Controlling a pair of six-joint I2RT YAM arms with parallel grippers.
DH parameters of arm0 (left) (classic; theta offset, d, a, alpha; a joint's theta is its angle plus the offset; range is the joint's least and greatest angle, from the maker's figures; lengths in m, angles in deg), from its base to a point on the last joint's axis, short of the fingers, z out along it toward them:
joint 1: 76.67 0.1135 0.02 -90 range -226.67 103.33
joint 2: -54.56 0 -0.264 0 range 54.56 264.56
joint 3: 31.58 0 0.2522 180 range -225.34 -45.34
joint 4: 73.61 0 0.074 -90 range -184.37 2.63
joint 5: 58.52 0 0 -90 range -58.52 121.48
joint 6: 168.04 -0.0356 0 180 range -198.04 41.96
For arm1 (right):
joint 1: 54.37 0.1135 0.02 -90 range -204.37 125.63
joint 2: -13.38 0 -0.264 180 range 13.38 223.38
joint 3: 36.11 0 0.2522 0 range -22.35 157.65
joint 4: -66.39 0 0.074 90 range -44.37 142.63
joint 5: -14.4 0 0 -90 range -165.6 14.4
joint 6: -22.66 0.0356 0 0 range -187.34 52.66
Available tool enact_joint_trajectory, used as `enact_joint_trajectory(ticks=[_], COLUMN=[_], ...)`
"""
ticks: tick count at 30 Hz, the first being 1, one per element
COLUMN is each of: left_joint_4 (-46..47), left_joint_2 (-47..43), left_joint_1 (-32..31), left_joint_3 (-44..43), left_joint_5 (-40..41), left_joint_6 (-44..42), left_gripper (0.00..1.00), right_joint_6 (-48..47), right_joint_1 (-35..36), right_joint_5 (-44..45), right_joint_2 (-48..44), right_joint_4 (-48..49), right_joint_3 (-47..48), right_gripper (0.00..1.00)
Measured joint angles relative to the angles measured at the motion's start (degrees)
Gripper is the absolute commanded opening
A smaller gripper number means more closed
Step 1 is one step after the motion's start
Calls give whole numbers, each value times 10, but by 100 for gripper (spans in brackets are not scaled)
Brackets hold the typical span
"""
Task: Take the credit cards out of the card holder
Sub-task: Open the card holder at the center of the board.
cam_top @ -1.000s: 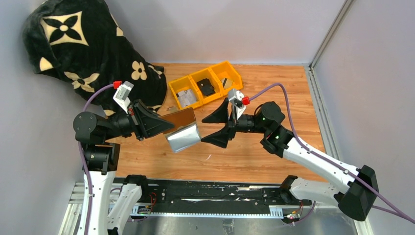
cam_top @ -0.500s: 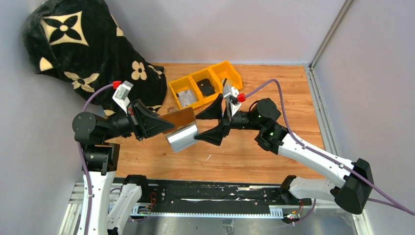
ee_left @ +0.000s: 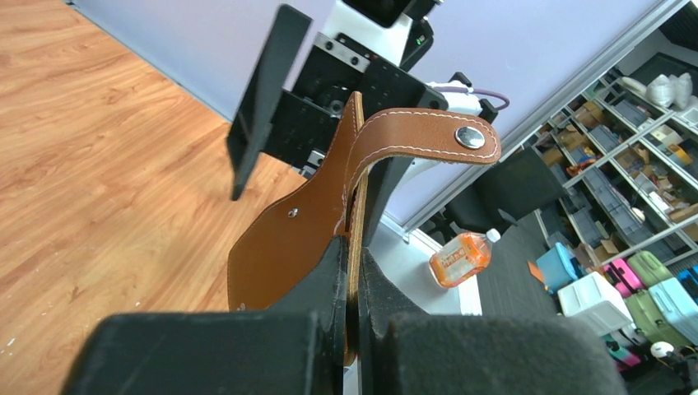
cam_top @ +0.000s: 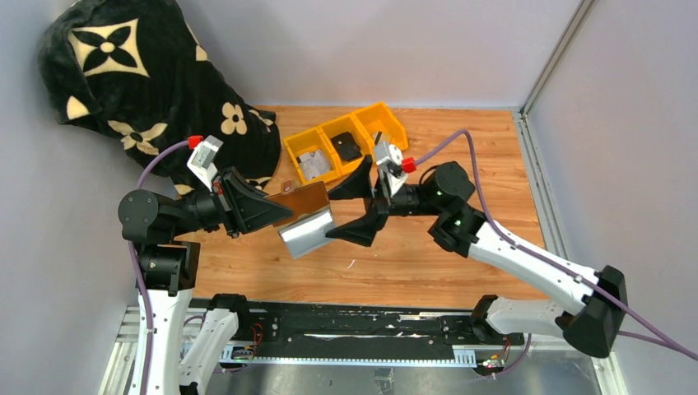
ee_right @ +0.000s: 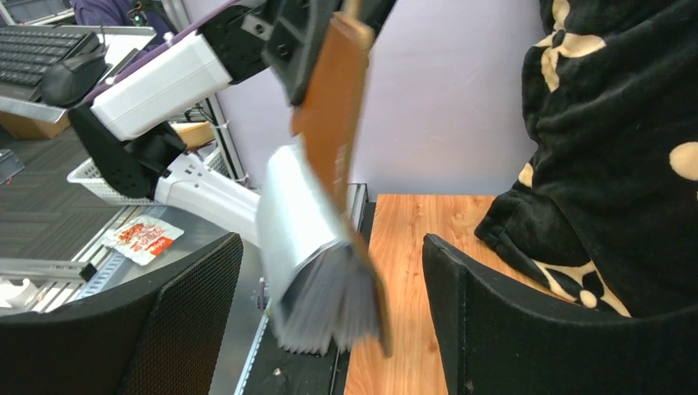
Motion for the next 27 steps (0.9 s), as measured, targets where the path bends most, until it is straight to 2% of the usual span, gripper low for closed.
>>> enact_joint_trajectory(ticks=[7,27], left_joint_4=[0,3], left_joint_2=[1,1], left_joint_1=[0,-3], left_joint_3=[-3,-37], left_joint_5=[0,1], left_joint_6=[1,24], left_gripper=[0,0], right_joint_6=[-12,-14], right_joint_1=[0,0], right_joint_5=[0,21], right_joint_2=[-91,-44], right_joint_4=[-2,17], right_joint_3=[-78,-84], right_gripper=[84,84])
